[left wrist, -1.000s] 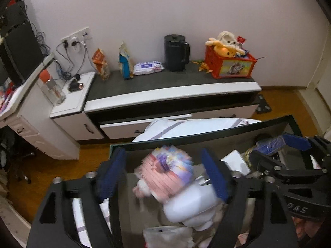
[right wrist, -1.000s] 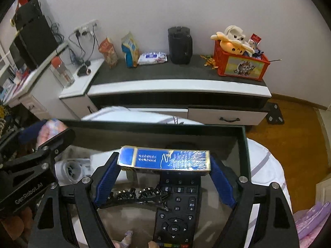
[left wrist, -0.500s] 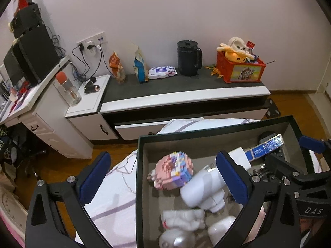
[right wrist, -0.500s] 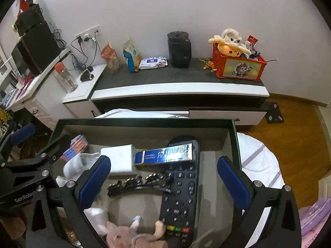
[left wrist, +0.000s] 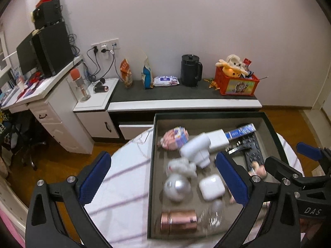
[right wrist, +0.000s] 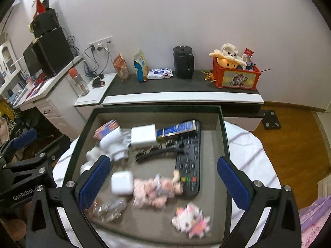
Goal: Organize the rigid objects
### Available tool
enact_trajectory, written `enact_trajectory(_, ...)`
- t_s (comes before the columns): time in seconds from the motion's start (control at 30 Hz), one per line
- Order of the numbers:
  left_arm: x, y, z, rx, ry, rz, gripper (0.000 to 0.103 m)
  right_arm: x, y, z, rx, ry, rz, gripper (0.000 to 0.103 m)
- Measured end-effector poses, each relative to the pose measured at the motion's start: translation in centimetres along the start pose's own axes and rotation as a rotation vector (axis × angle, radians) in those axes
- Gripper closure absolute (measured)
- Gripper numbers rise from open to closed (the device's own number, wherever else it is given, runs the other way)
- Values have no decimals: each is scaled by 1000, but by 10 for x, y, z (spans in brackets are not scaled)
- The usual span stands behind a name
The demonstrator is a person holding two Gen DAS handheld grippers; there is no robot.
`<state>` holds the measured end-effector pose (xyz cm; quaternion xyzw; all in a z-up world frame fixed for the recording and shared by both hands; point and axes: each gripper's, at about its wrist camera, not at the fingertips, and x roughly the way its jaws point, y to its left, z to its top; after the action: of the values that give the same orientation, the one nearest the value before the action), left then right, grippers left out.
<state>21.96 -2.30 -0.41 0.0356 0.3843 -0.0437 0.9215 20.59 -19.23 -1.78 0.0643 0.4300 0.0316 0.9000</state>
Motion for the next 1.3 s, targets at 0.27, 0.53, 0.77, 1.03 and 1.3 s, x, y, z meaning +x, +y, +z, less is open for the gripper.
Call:
enact_trajectory(0.27, -58, 8, -43, -37, -35, -3, 0, -61, 7, -43, -1, -63, 18, 0)
enact_trajectory(0.53, -113, 5, -90, -39, -73, -19, 0, -116, 13, -93, -15, -117, 28, 0)
enact_trajectory(0.77, -146, 2, -131, -57, -82, -35, 0, -149, 9, -137, -7, -142, 35, 0)
enact_trajectory(1.03, -177, -2, -170, -64, -89, -57, 0, -176, 8, -171, -2, -157, 32, 0)
enact_trajectory(1.3, -228, 0, -179, -64, -162, -33, 0, -212, 23, -187, -29, -209, 33, 0)
